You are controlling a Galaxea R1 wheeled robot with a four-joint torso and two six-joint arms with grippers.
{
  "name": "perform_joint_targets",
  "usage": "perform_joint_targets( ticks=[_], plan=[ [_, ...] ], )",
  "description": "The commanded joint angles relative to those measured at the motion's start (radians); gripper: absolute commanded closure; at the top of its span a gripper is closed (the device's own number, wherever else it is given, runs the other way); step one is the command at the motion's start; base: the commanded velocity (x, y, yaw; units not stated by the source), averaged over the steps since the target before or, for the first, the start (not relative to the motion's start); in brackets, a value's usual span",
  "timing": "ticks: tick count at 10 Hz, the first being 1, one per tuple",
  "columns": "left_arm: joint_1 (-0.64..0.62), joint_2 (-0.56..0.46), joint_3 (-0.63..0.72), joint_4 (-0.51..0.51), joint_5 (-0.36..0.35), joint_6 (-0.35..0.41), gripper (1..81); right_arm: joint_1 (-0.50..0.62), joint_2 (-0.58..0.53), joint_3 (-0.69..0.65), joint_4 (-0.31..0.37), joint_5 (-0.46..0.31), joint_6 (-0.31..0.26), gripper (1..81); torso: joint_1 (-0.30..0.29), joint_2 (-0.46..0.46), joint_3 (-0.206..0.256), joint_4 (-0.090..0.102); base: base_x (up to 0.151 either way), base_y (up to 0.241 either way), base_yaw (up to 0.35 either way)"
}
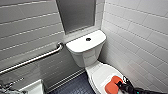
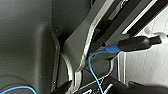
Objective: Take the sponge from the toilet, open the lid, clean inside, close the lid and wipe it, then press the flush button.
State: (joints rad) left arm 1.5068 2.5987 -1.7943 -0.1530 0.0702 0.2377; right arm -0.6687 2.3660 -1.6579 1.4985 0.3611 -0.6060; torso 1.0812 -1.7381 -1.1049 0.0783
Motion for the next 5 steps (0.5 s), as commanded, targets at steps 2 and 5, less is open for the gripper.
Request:
perform_joint_targets(
  ticks=[2, 5],
  plan=[
    [0.01, -0.015, 0.029, 0.004, 0.094, 0.006, 1.0, -0.045, -0.147, 0.138, 0.01, -0.039, -0.006, 81.1, 0.0, 0.0, 0.0, 0.0, 0.0, 0.0, 0.0],
    [0.008, -0.017, 0.03, 0.006, 0.095, 0.008, 1.0, -0.137, -0.19, 0.149, -0.014, -0.037, -0.005, 81.1, 0.0, 0.0, 0.0, 0.0, 0.0, 0.0, 0.0]
  ],
)
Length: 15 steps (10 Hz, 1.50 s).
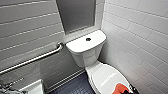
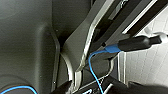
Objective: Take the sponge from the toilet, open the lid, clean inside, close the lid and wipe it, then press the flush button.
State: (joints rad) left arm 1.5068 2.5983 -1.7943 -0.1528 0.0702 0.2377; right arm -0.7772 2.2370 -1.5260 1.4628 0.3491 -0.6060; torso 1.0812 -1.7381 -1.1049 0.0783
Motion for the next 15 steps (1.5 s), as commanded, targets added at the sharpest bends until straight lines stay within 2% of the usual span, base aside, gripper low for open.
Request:
perform_joint_targets(
  ticks=[1, 6, 9, 10, 13, 14, 15],
  plan=[
    [0.007, -0.016, 0.03, 0.006, 0.095, 0.008, 1.0, -0.064, -0.074, 0.02, 0.014, -0.025, -0.005, 81.1, 0.0, 0.0, 0.0, 0.0, 0.0, 0.0, 0.0],
    [0.003, -0.018, 0.03, 0.007, 0.092, 0.009, 1.0, -0.21, -0.143, 0.067, -0.001, -0.022, -0.003, 81.1, 0.0, 0.0, 0.001, 0.0, 0.0, 0.0, 0.0],
    [-0.003, -0.018, 0.033, 0.009, 0.094, 0.009, 1.0, -0.257, -0.267, 0.196, -0.016, -0.018, -0.003, 81.1, 0.0, 0.0, 0.001, 0.0, 0.0, 0.0, 0.0],
    [-0.006, -0.016, 0.033, 0.022, 0.094, 0.009, 1.0, -0.265, -0.303, 0.267, -0.03, 0.021, -0.006, 81.1, 0.0, 0.0, 0.001, 0.0, 0.0, 0.0, 0.0],
    [-0.009, -0.013, 0.035, 0.024, 0.095, 0.009, 1.0, -0.206, -0.331, 0.59, -0.088, 0.369, -0.014, 81.1, 0.0, 0.0, 0.001, 0.0, 0.0, 0.0, 0.0],
    [-0.009, -0.015, 0.033, 0.024, 0.094, 0.009, 1.0, -0.178, -0.321, 0.648, -0.088, 0.436, -0.015, 81.1, 0.0, 0.0, 0.001, 0.0, 0.0, 0.0, 0.0],
    [-0.009, -0.012, 0.033, 0.025, 0.094, 0.009, 1.0, -0.157, -0.311, 0.678, -0.088, 0.45, -0.029, 81.1, 0.0, 0.0, 0.001, 0.0, 0.0, 0.0, 0.0]
  ],
)
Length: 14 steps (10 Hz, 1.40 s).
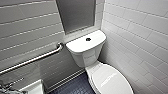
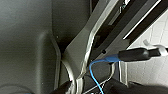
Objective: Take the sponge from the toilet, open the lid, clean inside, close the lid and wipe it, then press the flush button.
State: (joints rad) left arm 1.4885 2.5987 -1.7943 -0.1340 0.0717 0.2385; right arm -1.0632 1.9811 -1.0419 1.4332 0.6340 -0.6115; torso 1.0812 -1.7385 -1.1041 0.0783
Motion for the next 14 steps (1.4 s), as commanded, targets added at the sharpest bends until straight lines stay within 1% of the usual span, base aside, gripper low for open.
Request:
perform_joint_targets(
  ticks=[1, 4, 5, 7, 8, 9, 10, 11, 12, 13, 14],
  plan=[
    [0.01, -0.011, 0.035, 0.007, 0.094, 0.008, 1.0, 0.165, -0.048, 0.211, -0.057, 0.167, -0.031, 81.1, 0.0, 0.0, 0.0, 0.0, 0.0, 0.0, 0.0],
    [0.009, -0.009, 0.033, 0.005, 0.092, 0.007, 1.0, 0.329, 0.006, 0.235, -0.042, 0.17, -0.033, 81.1, 0.0, 0.0, 0.0, 0.0, 0.0, 0.0, 0.0],
    [0.008, -0.006, 0.033, 0.005, 0.094, 0.007, 1.0, 0.39, 0.041, 0.214, -0.042, 0.167, -0.033, 81.1, 0.0, 0.0, 0.0, 0.0, 0.0, 0.0, 0.0],
    [0.005, -0.003, 0.033, 0.004, 0.094, 0.005, 1.0, 0.502, 0.121, 0.127, -0.039, 0.127, -0.027, 81.1, 0.0, 0.0, 0.0, 0.0, 0.0, 0.0, 0.0],
    [0.005, -0.005, 0.033, 0.004, 0.094, 0.005, 1.0, 0.553, 0.162, 0.074, -0.027, 0.092, -0.025, 81.1, 0.0, 0.0, 0.0, 0.0, 0.0, 0.0, 0.0],
    [0.005, -0.005, 0.033, 0.001, 0.094, 0.005, 1.0, 0.609, 0.211, -0.002, 0.019, 0.03, -0.024, 81.1, 0.0, 0.0, 0.0, 0.0, 0.0, 0.0, 0.0],
    [0.005, -0.005, 0.033, -0.002, 0.094, 0.005, 1.0, 0.643, 0.26, -0.094, 0.073, -0.032, -0.025, 81.1, 0.0, 0.0, 0.0, 0.0, 0.0, 0.0, 0.0],
    [0.005, -0.005, 0.033, -0.004, 0.094, 0.004, 1.0, 0.66, 0.303, -0.178, 0.085, -0.11, -0.024, 81.1, 0.0, 0.0, 0.0, 0.0, 0.0, 0.0, 0.0],
    [0.005, -0.003, 0.033, -0.004, 0.094, 0.004, 1.0, 0.676, 0.351, -0.269, 0.082, -0.204, -0.021, 81.1, 0.0, 0.0, 0.0, 0.0, 0.0, 0.0, 0.0],
    [0.005, -0.005, 0.033, -0.006, 0.094, 0.004, 1.0, 0.694, 0.391, -0.338, 0.081, -0.273, -0.019, 81.1, 0.0, 0.0, 0.0, 0.0, 0.0, 0.0, 0.0],
    [0.005, -0.005, 0.032, -0.007, 0.094, 0.004, 1.0, 0.717, 0.427, -0.38, 0.085, -0.284, -0.019, 81.1, 0.0, 0.0, 0.0, 0.0, 0.0, 0.0, 0.0]
  ],
)
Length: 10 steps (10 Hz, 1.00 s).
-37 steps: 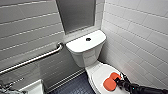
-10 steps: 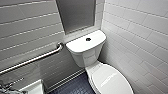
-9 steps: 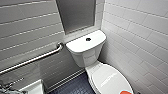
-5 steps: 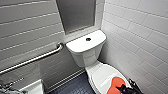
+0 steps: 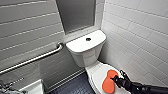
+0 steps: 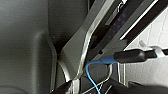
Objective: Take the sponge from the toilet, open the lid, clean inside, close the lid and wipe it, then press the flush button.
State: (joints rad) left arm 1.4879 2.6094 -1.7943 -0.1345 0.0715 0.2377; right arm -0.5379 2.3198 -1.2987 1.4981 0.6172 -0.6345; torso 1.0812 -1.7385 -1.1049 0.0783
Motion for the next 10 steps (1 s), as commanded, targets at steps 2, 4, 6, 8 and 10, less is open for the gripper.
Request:
perform_joint_targets(
  ticks=[2, 4, 6, 8, 10],
  plan=[
    [0.006, -0.017, 0.032, -0.007, 0.094, 0.005, 1.0, 0.227, 0.152, -0.184, 0.039, -0.271, 0.004, 81.1, 0.0, 0.0, 0.0, 0.0, 0.0, 0.0, 0.0],
    [0.006, -0.017, 0.029, -0.007, 0.094, 0.003, 1.0, 0.239, 0.21, -0.247, 0.042, -0.315, 0.004, 81.1, 0.0, 0.0, 0.0, 0.0, 0.0, 0.0, 0.0],
    [0.006, -0.017, 0.027, -0.008, 0.094, 0.003, 1.0, 0.244, 0.281, -0.33, 0.043, -0.339, 0.004, 81.1, 0.0, 0.0, 0.0, 0.0, 0.0, 0.0, 0.0],
    [0.006, -0.017, 0.027, -0.008, 0.094, 0.003, 1.0, 0.235, 0.364, -0.49, 0.034, -0.432, 0.002, 81.1, 0.0, 0.0, 0.0, 0.0, 0.0, 0.0, 0.0],
    [0.006, -0.015, 0.026, -0.008, 0.094, 0.003, 1.0, 0.198, 0.451, -0.647, 0.031, -0.525, 0.002, 81.1, 0.0, 0.0, 0.0, 0.0, 0.0, 0.0, 0.0]
  ],
)
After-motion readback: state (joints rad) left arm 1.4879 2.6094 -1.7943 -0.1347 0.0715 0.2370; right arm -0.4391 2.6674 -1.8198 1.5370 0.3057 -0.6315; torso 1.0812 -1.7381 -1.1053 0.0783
